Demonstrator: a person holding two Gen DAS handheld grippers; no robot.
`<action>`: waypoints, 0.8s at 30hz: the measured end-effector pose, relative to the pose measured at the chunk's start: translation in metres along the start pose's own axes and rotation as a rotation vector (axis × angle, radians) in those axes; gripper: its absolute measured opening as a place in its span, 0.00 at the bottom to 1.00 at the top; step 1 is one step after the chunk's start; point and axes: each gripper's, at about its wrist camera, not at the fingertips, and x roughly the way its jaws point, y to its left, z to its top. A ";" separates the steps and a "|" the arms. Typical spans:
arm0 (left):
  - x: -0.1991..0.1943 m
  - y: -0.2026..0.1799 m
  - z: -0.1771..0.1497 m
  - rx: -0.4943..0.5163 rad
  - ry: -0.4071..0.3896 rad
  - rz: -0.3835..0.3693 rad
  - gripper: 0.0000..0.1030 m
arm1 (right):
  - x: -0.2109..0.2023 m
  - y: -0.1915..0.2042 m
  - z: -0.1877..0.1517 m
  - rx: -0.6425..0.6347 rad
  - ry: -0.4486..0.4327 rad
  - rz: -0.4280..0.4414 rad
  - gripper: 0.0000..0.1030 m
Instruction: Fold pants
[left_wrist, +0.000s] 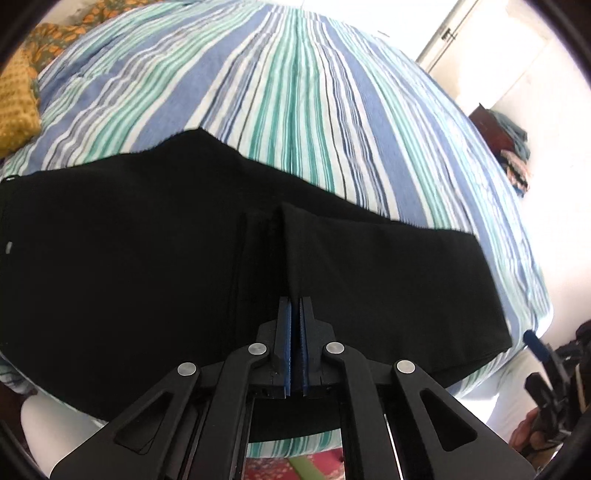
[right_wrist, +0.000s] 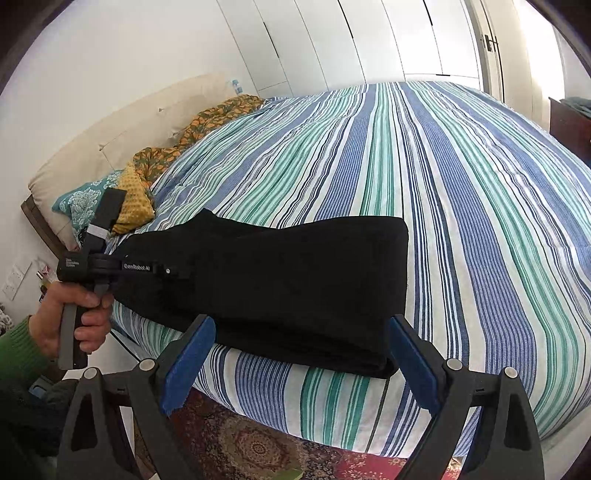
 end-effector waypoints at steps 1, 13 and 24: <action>-0.009 0.002 0.002 -0.003 -0.023 0.001 0.02 | -0.001 0.000 0.000 0.001 -0.007 0.000 0.90; 0.021 0.010 -0.010 0.072 -0.009 0.174 0.32 | 0.005 -0.009 -0.001 0.031 0.011 -0.009 0.90; 0.035 0.007 -0.018 0.091 0.054 0.150 0.28 | 0.010 -0.023 0.031 0.051 -0.004 0.136 0.90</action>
